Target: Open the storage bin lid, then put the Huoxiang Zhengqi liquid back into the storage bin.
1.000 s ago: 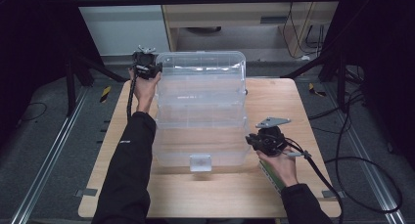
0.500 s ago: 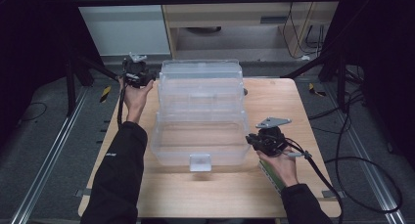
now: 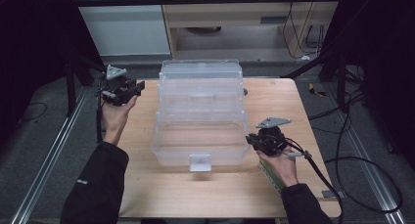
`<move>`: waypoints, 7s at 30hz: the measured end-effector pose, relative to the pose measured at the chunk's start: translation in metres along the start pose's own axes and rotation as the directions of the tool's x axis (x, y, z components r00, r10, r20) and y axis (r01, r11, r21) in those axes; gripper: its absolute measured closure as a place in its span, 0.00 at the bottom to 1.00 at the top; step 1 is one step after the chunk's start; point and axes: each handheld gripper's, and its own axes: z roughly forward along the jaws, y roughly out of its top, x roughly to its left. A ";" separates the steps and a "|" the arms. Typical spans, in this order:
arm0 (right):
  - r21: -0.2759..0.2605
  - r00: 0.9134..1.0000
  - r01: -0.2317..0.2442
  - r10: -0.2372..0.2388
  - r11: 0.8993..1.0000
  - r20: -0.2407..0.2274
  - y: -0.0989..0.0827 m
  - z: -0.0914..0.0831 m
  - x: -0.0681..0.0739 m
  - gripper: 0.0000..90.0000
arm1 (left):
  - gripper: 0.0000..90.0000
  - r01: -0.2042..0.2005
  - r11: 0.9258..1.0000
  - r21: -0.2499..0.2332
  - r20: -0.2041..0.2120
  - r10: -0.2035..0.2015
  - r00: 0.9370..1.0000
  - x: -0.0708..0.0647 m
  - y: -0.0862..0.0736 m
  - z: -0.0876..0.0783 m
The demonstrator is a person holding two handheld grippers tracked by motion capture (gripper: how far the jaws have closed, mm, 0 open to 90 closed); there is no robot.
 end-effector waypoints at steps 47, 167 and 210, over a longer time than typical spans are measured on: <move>0.009 1.000 -0.014 0.014 1.000 -0.002 -0.001 -0.002 0.001 0.89 | 0.76 -0.102 0.958 0.267 0.129 0.069 0.989 -0.053 -0.122 -0.008; 0.493 0.999 -0.034 0.020 0.869 0.034 -0.020 -0.068 -0.007 0.54 | 0.46 -0.009 0.948 0.319 -0.061 0.030 0.998 0.022 -0.139 -0.027; 0.592 0.999 -0.053 0.041 0.804 0.034 -0.024 -0.051 -0.011 0.71 | 0.45 -0.015 0.944 0.330 -0.054 0.035 0.998 0.022 -0.142 -0.024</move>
